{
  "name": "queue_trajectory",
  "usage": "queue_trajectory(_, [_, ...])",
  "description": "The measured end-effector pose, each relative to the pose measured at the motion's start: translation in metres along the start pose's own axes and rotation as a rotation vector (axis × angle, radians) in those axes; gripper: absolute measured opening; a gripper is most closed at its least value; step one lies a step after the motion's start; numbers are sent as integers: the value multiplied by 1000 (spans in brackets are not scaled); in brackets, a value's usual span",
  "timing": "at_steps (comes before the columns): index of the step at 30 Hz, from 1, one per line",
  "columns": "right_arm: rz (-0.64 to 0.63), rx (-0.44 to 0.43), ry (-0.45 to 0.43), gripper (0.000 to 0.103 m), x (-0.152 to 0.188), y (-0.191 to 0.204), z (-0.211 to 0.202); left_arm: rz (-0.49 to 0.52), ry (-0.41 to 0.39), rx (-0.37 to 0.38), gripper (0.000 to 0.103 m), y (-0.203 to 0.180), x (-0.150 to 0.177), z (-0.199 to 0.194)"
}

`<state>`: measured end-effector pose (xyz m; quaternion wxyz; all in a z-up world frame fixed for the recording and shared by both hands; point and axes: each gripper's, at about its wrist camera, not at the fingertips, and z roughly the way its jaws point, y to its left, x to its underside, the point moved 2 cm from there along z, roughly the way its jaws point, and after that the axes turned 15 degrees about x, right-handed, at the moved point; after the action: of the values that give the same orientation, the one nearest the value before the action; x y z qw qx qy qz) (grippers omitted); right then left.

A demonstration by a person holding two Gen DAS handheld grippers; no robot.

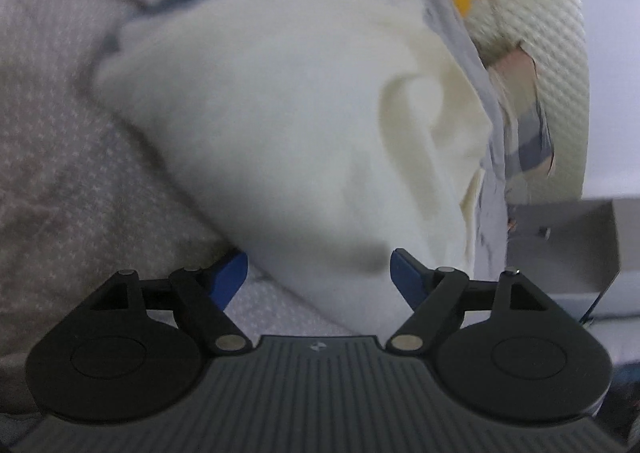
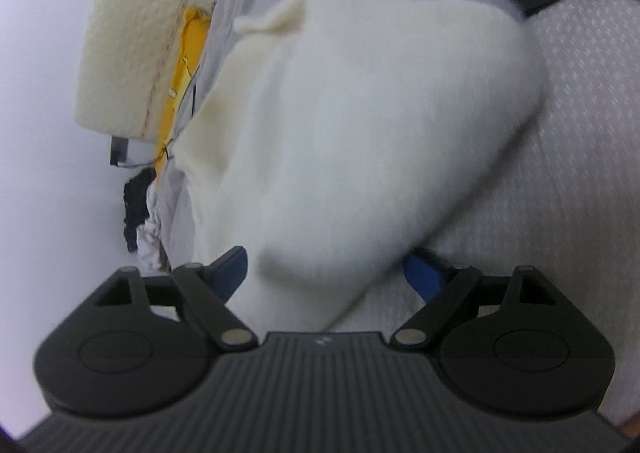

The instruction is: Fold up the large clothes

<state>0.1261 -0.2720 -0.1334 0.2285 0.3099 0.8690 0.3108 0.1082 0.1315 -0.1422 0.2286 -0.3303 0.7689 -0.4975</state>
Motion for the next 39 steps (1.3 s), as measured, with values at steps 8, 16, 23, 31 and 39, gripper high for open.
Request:
queue_trajectory(8, [72, -11, -21, 88, -11, -1, 11, -49, -96, 37, 82, 8, -13, -6])
queue_trajectory(16, [43, -160, -89, 89, -14, 13, -9, 32, -164, 166, 81, -6, -13, -26])
queue_trajectory(23, [-1, -214, -137, 89, -20, 21, -22, 140, -197, 236, 74, -24, -7, -41])
queue_trajectory(31, [-14, -29, -124, 61, -25, 16, 8, 18, -175, 121, 67, 0, -14, -20])
queue_trajectory(39, [-148, -14, -254, 40, -19, 34, -13, 135, -221, 120, 37, -18, -10, -31])
